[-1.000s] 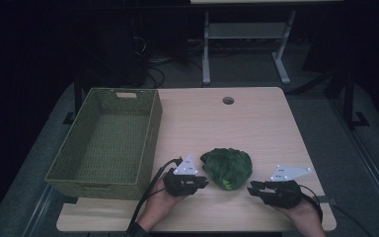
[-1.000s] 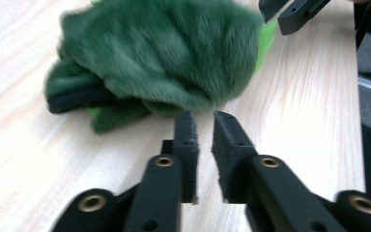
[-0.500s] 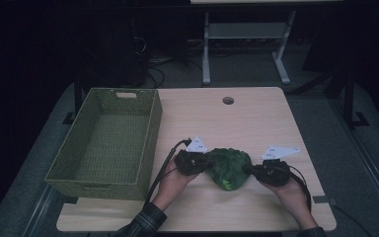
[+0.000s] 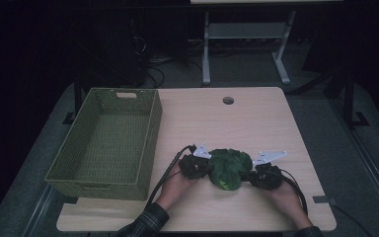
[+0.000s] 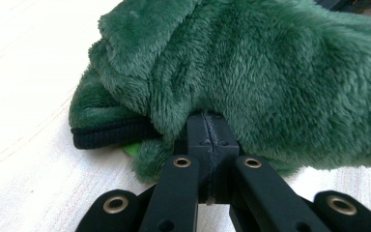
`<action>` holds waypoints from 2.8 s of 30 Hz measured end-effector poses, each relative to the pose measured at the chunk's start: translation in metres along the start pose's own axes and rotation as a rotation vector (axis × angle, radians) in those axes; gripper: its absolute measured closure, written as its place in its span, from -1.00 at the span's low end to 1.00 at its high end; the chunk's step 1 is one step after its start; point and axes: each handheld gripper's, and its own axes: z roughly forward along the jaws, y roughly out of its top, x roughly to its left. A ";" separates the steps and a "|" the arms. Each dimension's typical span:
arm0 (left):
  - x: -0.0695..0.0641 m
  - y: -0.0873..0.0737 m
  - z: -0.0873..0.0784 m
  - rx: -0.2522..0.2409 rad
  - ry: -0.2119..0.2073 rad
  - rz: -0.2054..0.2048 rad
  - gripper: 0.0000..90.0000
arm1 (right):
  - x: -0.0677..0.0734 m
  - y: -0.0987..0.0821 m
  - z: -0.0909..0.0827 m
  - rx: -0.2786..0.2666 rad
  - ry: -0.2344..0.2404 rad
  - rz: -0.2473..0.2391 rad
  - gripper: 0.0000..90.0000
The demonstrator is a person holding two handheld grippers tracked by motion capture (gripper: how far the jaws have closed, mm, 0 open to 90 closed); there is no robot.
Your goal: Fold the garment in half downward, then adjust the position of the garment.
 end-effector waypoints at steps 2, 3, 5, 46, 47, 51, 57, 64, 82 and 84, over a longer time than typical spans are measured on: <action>0.001 0.000 0.000 0.004 -0.003 0.006 0.99 | 0.000 -0.001 0.000 0.013 -0.001 0.010 1.00; 0.001 0.000 -0.001 -0.007 -0.008 -0.009 0.99 | 0.001 -0.001 -0.001 0.021 -0.004 0.006 1.00; 0.000 0.000 -0.003 -0.015 -0.012 -0.022 0.99 | 0.001 -0.001 -0.002 0.021 -0.010 0.003 1.00; -0.053 -0.008 -0.002 -0.037 -0.176 0.035 0.99 | -0.067 0.060 0.032 0.002 -0.018 0.047 1.00; -0.051 -0.008 -0.002 -0.030 -0.172 0.037 0.99 | -0.066 0.060 0.032 0.006 -0.011 0.046 1.00; -0.046 -0.009 -0.003 -0.026 -0.153 0.034 0.99 | -0.065 0.057 0.031 0.006 0.007 0.037 1.00; -0.036 -0.013 -0.005 -0.009 -0.129 0.022 0.99 | -0.061 0.053 0.028 0.015 0.027 0.043 0.99; -0.027 -0.017 -0.012 0.001 -0.116 0.023 0.99 | -0.051 0.044 0.019 0.009 0.035 0.036 0.99; -0.003 -0.027 -0.024 -0.015 -0.076 -0.026 0.99 | -0.016 0.019 0.005 0.029 0.047 0.004 0.99; -0.002 -0.028 -0.025 -0.013 -0.073 -0.022 0.99 | -0.011 0.016 0.002 0.040 0.054 0.003 0.99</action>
